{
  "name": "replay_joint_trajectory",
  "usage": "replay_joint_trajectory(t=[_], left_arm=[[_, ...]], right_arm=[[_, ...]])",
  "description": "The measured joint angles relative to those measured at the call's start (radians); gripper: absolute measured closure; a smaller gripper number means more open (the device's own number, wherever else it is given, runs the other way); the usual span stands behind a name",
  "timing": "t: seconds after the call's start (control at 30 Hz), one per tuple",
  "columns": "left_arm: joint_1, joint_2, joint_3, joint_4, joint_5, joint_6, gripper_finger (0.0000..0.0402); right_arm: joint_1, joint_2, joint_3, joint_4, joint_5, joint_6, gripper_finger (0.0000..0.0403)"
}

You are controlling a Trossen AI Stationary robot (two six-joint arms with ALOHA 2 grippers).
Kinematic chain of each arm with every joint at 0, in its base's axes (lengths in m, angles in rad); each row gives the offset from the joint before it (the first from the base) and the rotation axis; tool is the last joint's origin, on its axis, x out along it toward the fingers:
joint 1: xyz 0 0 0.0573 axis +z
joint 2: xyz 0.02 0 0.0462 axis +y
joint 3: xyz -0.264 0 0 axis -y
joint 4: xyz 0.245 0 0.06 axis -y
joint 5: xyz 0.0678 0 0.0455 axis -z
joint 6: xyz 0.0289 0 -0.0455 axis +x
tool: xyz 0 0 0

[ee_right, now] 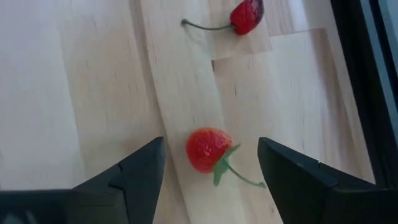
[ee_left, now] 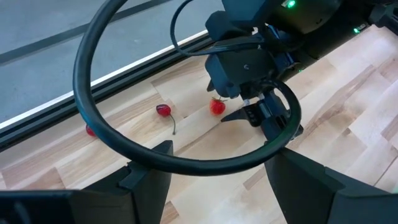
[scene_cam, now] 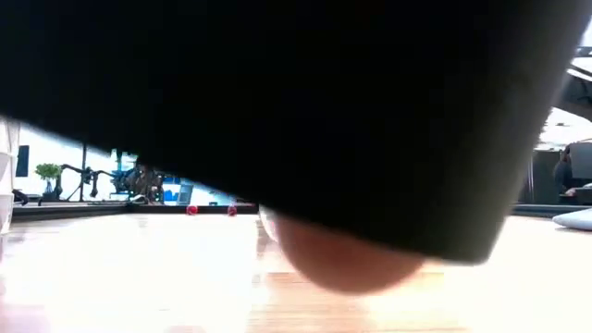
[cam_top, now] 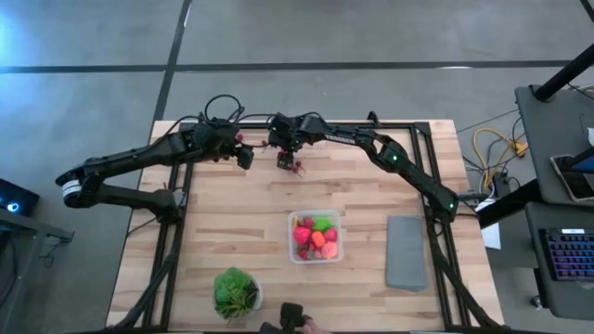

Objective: Pick and placing Produce into tupperware
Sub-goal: Put the red strawberry into the transparent bin

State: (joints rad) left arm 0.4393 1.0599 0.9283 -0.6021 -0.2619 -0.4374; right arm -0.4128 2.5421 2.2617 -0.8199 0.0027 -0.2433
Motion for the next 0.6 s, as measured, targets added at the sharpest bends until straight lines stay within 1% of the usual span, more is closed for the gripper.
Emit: replay_joint_trajectory(t=[0.17,0.6], left_arm=[[0.0,0.0,0.0,0.0,0.0,0.0,0.0166],[0.0,0.0,-0.001,0.0,0.0,0.001,0.0166]], right_arm=[[0.0,0.0,-0.022,0.012,-0.002,0.0,0.0157],[0.0,0.0,-0.031,0.026,-0.001,-0.028,0.02]])
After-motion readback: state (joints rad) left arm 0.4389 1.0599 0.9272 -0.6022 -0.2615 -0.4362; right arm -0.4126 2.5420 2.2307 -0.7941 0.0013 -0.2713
